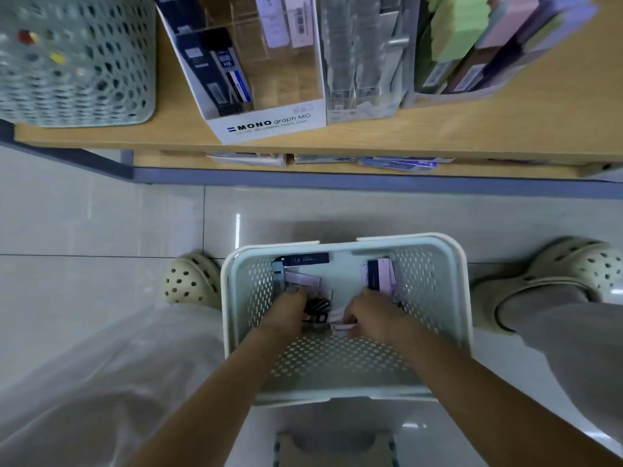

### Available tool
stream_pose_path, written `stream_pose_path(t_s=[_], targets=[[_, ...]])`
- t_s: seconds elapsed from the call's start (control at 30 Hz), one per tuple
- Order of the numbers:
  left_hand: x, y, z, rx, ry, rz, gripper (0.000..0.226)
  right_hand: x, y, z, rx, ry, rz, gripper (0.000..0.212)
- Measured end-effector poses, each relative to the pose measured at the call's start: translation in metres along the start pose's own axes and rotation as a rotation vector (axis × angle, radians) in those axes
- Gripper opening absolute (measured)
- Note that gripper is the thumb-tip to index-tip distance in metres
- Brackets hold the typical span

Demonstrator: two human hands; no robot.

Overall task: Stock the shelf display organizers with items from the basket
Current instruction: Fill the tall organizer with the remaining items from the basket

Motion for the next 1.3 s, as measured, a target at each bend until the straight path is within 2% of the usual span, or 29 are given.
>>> stream_pose_path(t_s=[0.03, 0.1, 0.17, 0.23, 0.3, 0.43, 0.47, 0.63, 0.7, 0.77, 0.8, 0.93, 1.03, 1.13, 1.2, 1.3], targets=[[-0.001, 0.004, 0.004, -0.061, 0.021, 0.155, 0.017, 0.0, -0.002, 0.001, 0.001, -0.012, 0.025, 0.03], [-0.005, 0.01, 0.009, -0.064, 0.051, 0.219, 0.016, 0.001, -0.007, 0.004, -0.009, -0.037, 0.101, 0.025], [-0.011, 0.021, 0.019, -0.006, 0.091, 0.117, 0.014, 0.003, -0.012, 0.01, -0.036, -0.017, 0.134, 0.022], [-0.013, 0.03, 0.03, 0.094, 0.114, -0.043, 0.011, 0.007, -0.013, 0.018, -0.064, 0.012, 0.029, 0.023], [-0.013, 0.04, 0.043, 0.256, 0.165, -0.156, 0.01, 0.008, -0.016, 0.026, -0.058, 0.058, -0.325, 0.024], [-0.005, 0.056, 0.066, 0.375, 0.167, 0.051, 0.017, -0.012, -0.033, 0.05, -0.077, 0.302, -1.238, 0.017], [-0.001, 0.056, 0.067, 0.402, 0.168, 0.089, 0.017, -0.018, -0.037, 0.057, -0.087, 0.354, -1.352, 0.016], [0.014, 0.076, 0.075, 0.493, 0.164, 0.166, 0.018, -0.037, -0.034, 0.092, -0.096, 0.704, -1.211, 0.013], [0.021, 0.08, 0.069, 0.526, 0.136, 0.076, 0.016, -0.047, -0.026, 0.11, -0.069, 0.832, -1.077, 0.012], [0.031, 0.074, 0.053, 0.488, 0.081, -0.059, 0.008, -0.057, -0.016, 0.129, -0.079, 0.929, -0.985, 0.015], [0.038, 0.07, 0.046, 0.457, 0.039, -0.128, 0.011, -0.061, -0.011, 0.138, -0.083, 0.961, -0.969, 0.017], [0.062, 0.057, 0.023, 0.326, -0.093, -0.294, 0.033, -0.065, 0.011, 0.164, -0.09, 1.002, -0.945, 0.018], [0.078, 0.061, 0.012, 0.295, -0.138, -0.338, 0.029, -0.06, 0.019, 0.175, -0.082, 0.975, -0.997, 0.013], [0.091, 0.067, 0.002, 0.268, -0.109, -0.375, 0.014, -0.055, 0.023, 0.182, -0.093, 0.967, -1.031, 0.018], [0.096, 0.068, -0.004, 0.271, -0.048, -0.469, 0.024, -0.053, 0.025, 0.183, -0.086, 0.968, -1.006, 0.017], [0.098, 0.073, -0.003, 0.262, -0.009, -0.537, 0.019, -0.054, 0.025, 0.182, -0.083, 0.977, -0.963, 0.014]])
Point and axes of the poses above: each hand's wrist, its own z-axis away from the middle knuckle, its own x-axis out of the palm, y = z × x, the point moved 4 cm from there along -z, towards the middle knuckle, and after that the axes turned 7 degrees about -z, right-handed, at the moved point
